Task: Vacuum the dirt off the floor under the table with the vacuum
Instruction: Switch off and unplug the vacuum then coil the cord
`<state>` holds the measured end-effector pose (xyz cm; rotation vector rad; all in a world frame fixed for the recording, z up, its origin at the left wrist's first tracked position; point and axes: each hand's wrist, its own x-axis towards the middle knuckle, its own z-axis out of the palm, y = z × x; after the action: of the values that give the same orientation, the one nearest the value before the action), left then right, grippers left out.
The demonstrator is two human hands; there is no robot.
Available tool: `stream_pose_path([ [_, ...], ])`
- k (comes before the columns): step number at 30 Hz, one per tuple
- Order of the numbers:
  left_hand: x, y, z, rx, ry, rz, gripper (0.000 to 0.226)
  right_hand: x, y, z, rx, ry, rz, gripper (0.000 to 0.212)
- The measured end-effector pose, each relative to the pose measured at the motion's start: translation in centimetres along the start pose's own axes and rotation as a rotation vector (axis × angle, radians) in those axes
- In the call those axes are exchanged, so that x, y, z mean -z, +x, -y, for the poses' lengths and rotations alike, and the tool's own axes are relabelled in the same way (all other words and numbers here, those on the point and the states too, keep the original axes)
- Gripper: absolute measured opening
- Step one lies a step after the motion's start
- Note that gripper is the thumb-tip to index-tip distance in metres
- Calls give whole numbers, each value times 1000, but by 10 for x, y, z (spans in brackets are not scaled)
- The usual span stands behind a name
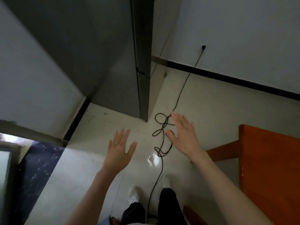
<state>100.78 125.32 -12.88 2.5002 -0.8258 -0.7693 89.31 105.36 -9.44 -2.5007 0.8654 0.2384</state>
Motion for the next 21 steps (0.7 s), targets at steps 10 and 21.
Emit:
stream_pose_path([
  [10, -10, 161, -168, -192, 62, -45, 61, 95, 101, -122, -63, -26, -70, 68],
  [21, -36, 306, -312, -226, 190, 120, 60, 197, 222, -244, -123, -33, -94, 67],
])
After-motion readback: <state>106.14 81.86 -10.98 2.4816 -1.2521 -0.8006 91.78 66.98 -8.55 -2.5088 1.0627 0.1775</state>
